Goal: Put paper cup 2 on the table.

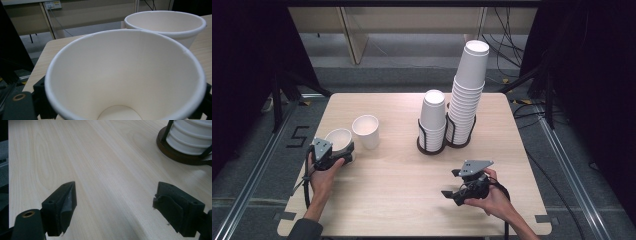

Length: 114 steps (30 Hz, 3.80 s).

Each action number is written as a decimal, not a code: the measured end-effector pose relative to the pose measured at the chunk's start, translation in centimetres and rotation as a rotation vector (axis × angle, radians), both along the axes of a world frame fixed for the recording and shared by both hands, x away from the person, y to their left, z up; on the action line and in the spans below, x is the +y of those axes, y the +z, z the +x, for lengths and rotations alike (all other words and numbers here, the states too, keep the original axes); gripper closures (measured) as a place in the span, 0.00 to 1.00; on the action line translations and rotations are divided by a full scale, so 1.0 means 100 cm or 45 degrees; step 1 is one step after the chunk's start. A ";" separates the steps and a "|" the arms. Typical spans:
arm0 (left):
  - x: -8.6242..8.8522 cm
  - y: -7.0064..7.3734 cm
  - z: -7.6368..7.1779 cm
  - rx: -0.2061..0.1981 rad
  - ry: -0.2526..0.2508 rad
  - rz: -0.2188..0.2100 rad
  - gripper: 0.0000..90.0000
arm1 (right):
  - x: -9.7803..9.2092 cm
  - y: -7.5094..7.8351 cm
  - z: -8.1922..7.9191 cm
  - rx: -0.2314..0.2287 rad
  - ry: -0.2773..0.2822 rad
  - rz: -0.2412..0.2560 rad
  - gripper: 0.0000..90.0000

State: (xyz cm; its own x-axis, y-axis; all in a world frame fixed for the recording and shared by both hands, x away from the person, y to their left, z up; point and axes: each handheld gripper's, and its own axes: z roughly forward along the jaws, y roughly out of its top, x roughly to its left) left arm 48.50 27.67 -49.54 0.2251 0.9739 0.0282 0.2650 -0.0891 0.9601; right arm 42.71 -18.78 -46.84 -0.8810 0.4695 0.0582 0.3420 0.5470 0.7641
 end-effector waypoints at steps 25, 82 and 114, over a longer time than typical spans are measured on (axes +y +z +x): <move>0.007 -0.016 -0.014 0.237 -0.060 0.013 0.16 | -0.001 0.001 -0.001 0.002 0.006 0.003 0.21; -0.084 0.000 -0.128 0.220 -0.468 -0.109 0.16 | -0.003 -0.009 -0.006 0.027 -0.004 0.013 0.19; -0.093 -0.010 -0.152 0.354 -0.560 -0.078 0.16 | 0.002 -0.012 -0.013 0.065 -0.003 -0.002 0.19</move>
State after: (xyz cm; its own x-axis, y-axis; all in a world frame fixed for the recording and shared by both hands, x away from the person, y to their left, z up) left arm 33.30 18.39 -50.53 0.6043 0.7835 -0.1449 0.4608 -0.1952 0.8658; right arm 41.44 -18.59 -48.07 -0.8757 0.4718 0.1023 0.3819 0.5473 0.7447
